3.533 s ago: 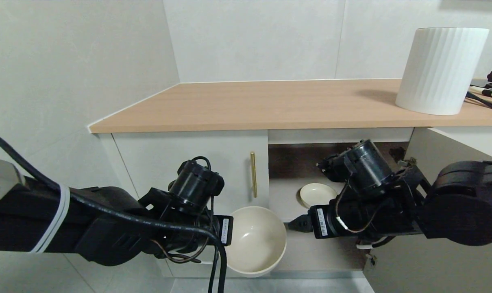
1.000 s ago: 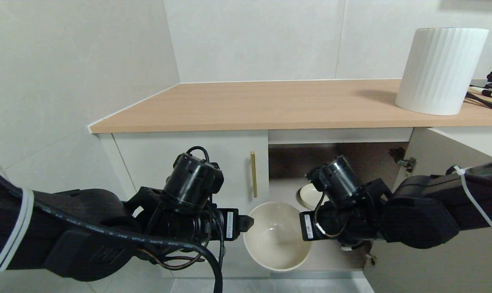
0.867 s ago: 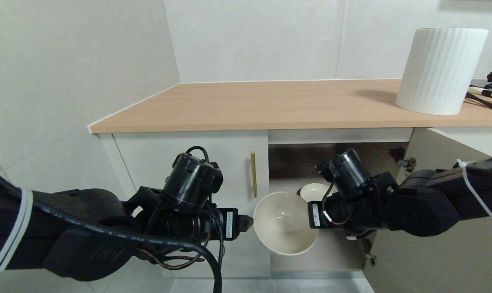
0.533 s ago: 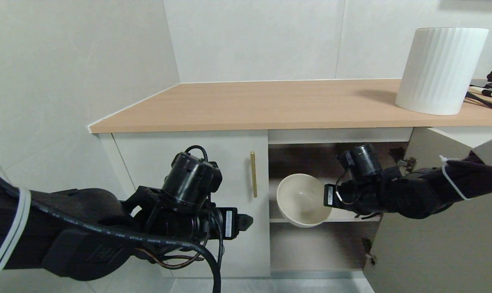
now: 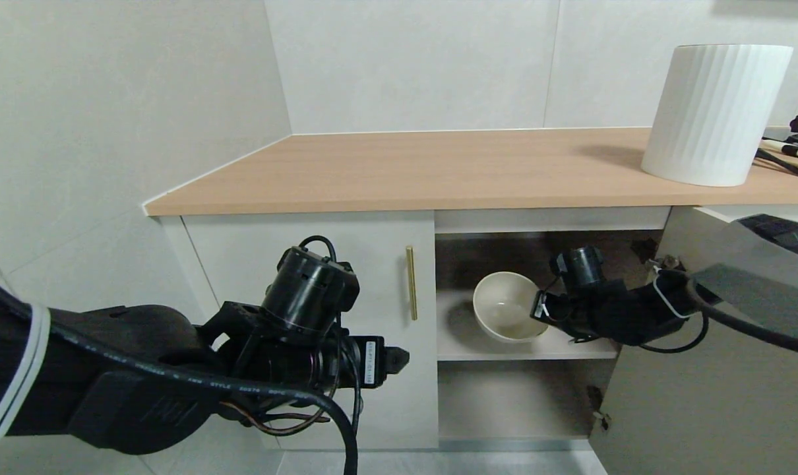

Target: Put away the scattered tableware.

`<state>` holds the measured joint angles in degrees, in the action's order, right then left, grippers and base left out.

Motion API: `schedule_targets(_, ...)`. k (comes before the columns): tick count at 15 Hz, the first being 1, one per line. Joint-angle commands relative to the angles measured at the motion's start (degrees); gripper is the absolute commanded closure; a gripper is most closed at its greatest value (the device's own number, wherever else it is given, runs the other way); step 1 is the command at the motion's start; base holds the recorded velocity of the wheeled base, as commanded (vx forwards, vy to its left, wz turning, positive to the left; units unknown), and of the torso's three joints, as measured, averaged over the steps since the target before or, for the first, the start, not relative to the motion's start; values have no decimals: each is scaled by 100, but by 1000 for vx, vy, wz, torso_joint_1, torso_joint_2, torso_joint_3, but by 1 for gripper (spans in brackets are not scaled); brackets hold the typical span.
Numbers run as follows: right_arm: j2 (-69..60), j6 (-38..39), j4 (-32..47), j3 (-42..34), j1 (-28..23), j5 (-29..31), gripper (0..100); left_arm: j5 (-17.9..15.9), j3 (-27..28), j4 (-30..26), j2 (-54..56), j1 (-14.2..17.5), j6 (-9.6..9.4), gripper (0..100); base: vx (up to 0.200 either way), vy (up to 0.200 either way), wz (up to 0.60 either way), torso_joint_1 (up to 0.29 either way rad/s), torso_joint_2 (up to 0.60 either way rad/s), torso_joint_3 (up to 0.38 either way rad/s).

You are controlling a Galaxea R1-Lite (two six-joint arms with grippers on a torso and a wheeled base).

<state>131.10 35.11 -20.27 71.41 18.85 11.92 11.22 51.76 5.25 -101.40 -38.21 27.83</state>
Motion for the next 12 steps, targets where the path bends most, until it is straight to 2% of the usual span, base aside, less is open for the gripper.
schedule_targets(1, 346, 110, 6, 294, -118, 91, 100, 3, 1, 2, -2, -3, 3, 0, 0, 0, 0, 0, 0, 0)
schedule_targets(6, 803, 128, 15, 848, -347, 240, 100, 3, 1, 2, -20, -3, 3, 0, 0, 0, 0, 0, 0, 0)
schedule_targets(12, 935, 137, 41, 1015, -364, 240, 100, 3, 1, 2, -38, -3, 3, 0, 0, 0, 0, 0, 0, 0)
